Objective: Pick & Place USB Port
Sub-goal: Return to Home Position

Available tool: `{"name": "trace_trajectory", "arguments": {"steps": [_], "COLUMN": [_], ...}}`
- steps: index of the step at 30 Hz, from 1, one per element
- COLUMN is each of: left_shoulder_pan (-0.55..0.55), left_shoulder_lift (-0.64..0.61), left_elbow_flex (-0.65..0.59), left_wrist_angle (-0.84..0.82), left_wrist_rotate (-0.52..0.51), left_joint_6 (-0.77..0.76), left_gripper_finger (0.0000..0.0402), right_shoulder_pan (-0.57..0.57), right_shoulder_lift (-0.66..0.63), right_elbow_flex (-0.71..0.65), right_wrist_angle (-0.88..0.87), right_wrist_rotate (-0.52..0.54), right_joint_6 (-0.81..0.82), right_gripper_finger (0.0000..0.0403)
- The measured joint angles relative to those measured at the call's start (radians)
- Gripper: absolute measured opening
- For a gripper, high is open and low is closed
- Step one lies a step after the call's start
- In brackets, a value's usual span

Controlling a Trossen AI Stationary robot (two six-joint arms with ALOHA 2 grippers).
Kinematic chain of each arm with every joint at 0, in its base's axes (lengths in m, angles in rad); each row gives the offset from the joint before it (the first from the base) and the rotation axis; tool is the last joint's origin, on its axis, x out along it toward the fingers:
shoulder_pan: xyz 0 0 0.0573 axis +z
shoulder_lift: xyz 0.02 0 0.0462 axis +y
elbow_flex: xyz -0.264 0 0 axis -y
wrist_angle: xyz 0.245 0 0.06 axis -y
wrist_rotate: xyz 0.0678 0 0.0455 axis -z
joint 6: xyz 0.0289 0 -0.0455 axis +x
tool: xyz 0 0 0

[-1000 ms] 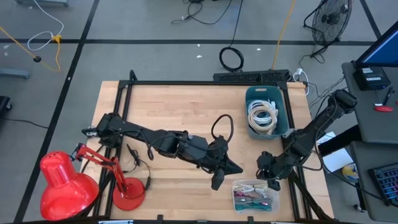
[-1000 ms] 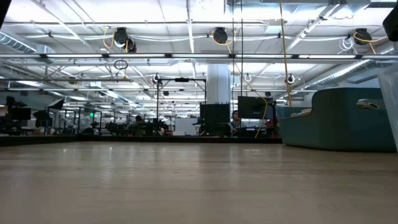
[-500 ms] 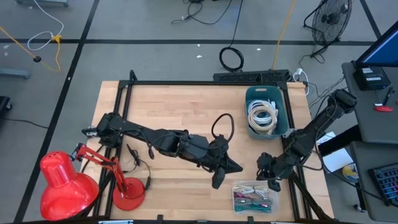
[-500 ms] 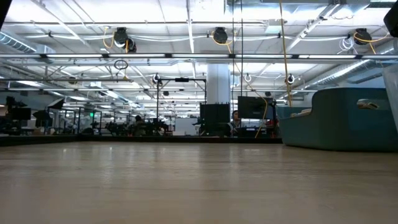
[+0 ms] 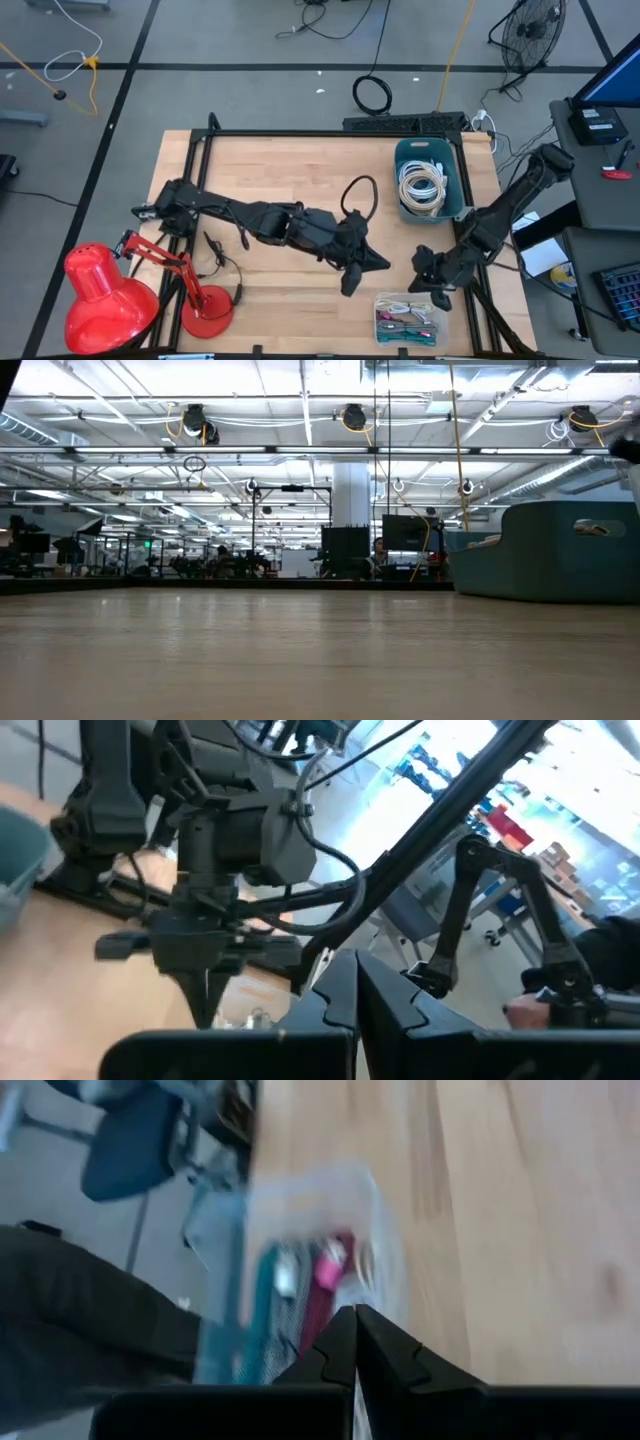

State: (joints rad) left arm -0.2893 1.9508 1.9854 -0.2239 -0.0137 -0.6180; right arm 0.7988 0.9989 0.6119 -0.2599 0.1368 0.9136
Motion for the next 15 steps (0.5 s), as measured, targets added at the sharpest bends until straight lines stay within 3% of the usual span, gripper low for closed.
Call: {"name": "trace_trajectory", "arguments": {"steps": [10, 15], "left_shoulder_pan": [0.074, 0.095], "left_shoulder_lift": [-0.053, -0.092], "left_elbow_flex": [0.000, 0.000], "left_wrist_angle": [-0.032, -0.081], "left_wrist_rotate": [0.103, 0.102], "left_joint_6": [0.101, 0.154], "left_gripper_finger": [0.0002, 0.0002], "right_shoulder_pan": [-0.204, -0.311], "right_shoulder_lift": [-0.005, -0.037], "right_elbow_flex": [0.266, 0.312], "right_wrist_angle": [-0.012, -0.005], "right_wrist_rotate": [-0.003, -0.046], "right_joint_6": [-0.305, -0.385], "right_gripper_finger": [0.0000, 0.0000]}}
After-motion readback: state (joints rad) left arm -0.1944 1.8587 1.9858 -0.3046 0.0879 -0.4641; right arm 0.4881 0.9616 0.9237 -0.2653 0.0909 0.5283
